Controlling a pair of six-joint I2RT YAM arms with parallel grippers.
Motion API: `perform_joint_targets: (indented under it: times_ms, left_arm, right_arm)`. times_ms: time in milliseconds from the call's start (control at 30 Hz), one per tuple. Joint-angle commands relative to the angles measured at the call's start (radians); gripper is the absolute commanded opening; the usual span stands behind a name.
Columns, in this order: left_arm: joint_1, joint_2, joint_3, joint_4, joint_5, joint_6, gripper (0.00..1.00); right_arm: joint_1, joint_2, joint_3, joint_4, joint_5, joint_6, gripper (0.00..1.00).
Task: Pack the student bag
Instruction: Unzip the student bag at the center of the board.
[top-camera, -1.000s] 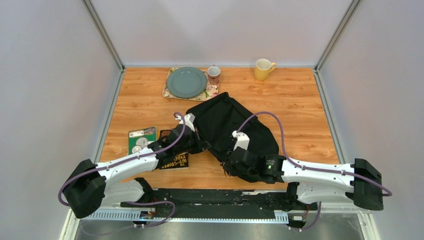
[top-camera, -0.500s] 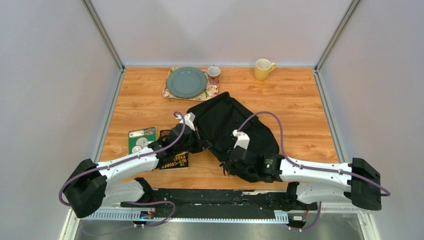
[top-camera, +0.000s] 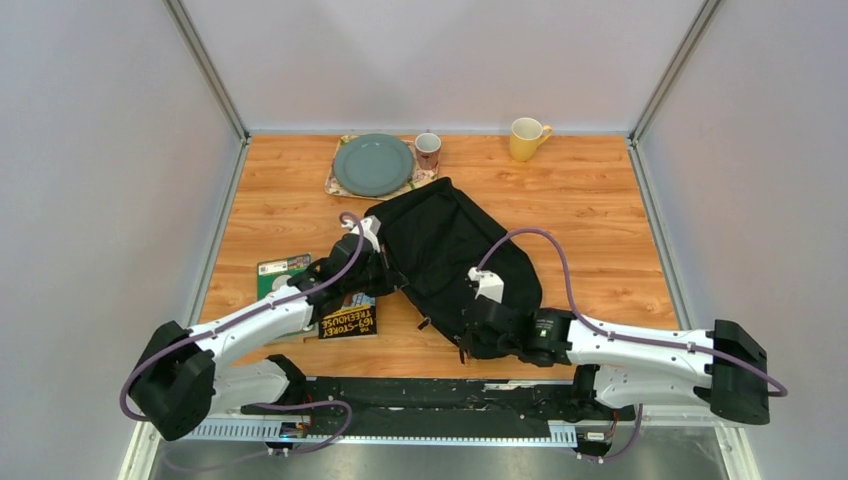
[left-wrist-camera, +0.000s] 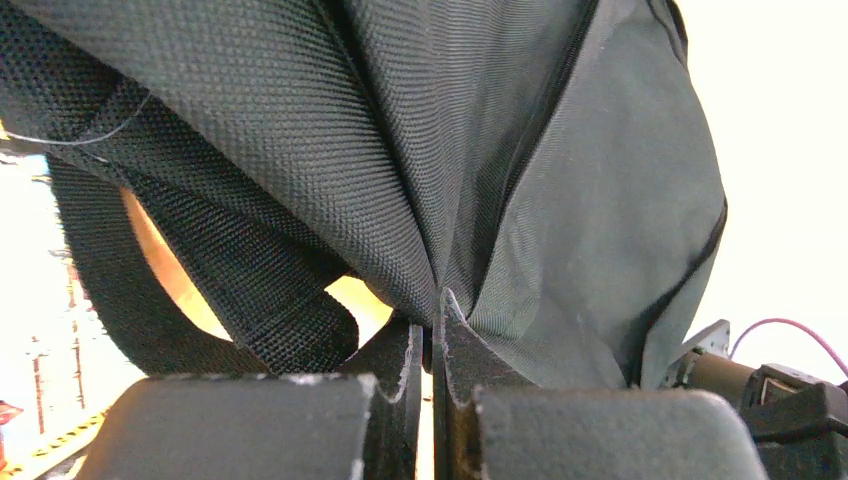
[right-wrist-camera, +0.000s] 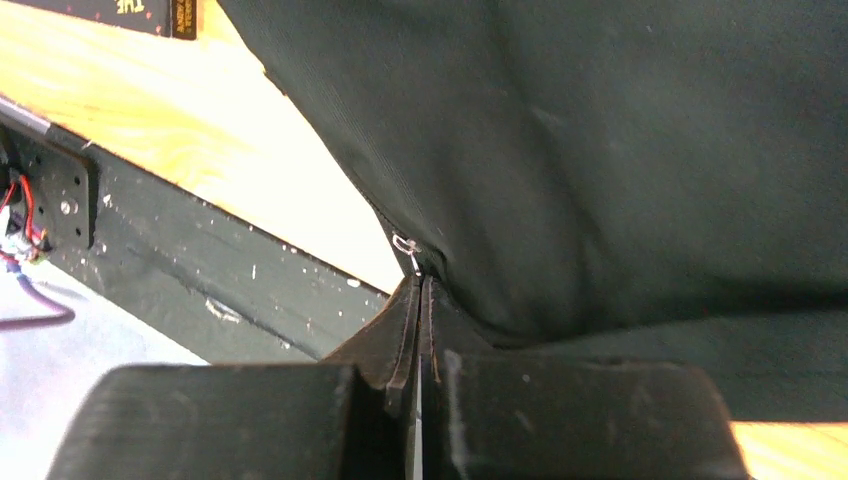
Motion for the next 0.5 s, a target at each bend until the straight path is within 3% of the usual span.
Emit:
perform_joint_targets:
  times_ms: [0, 133, 200, 233, 267, 333, 467]
  left_arm:
    - [0.081, 0.014, 0.091, -0.033, 0.056, 0.143, 0.0]
    - [0.102, 0.073, 0.12, -0.05, 0.169, 0.18, 0.0]
    - [0.102, 0.065, 0.095, 0.006, 0.221, 0.174, 0.27]
    - [0.102, 0.054, 0.066, 0.037, 0.261, 0.168, 0.51]
    - [0.103, 0.048, 0.054, 0.045, 0.277, 0.161, 0.59]
    - [0.102, 0.03, 0.017, 0.049, 0.313, 0.131, 0.72]
    - [0.1, -0.016, -0.084, 0.144, 0.372, 0.047, 0.74]
  right_arm:
    - [-0.005, -0.081, -0.031, -0.079, -0.057, -0.042, 0.0]
    - [-0.011, -0.119, -0.045, -0.078, -0.065, -0.059, 0.0]
    - [-0.02, -0.116, -0.039, -0.062, -0.073, -0.071, 0.0]
    - [-0.022, -0.112, -0.032, -0.05, -0.074, -0.073, 0.0]
    - [-0.022, -0.101, -0.026, -0.04, -0.082, -0.076, 0.0]
    - [-0.022, -0.07, -0.022, -0.018, -0.084, -0.065, 0.0]
    - [-0.024, -0.014, -0.035, 0.03, -0.087, -0.038, 0.0]
